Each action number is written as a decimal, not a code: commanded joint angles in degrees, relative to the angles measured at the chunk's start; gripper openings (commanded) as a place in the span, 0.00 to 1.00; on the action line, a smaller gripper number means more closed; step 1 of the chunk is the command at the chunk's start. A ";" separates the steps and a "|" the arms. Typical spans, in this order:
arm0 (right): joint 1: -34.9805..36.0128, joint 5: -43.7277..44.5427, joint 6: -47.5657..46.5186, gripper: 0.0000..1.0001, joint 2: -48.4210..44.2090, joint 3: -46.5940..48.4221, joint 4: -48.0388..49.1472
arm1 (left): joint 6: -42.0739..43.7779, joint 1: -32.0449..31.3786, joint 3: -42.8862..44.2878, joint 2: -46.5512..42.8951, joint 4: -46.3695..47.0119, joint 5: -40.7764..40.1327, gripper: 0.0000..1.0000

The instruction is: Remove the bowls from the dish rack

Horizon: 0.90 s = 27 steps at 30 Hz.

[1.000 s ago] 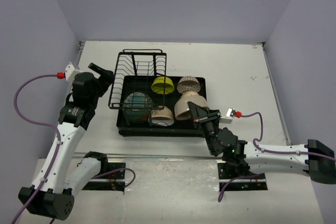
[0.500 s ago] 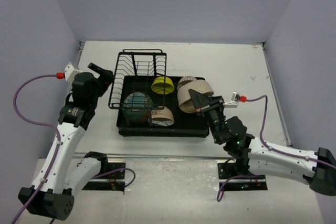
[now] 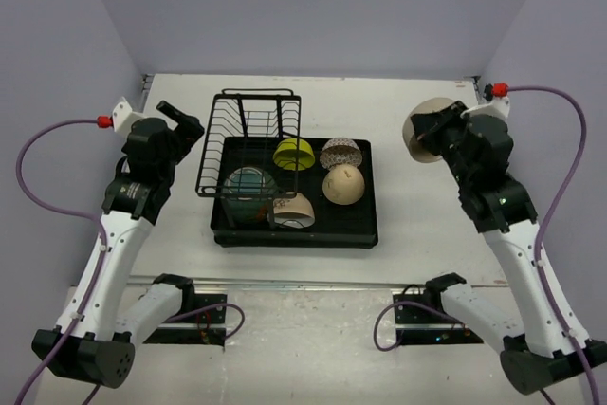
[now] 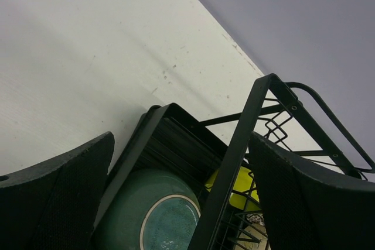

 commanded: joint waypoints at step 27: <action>-30.96 1.62 -25.63 0.00 53.33 34.12 -37.28 | 8.40 0.49 8.96 6.01 -1.26 -7.99 0.96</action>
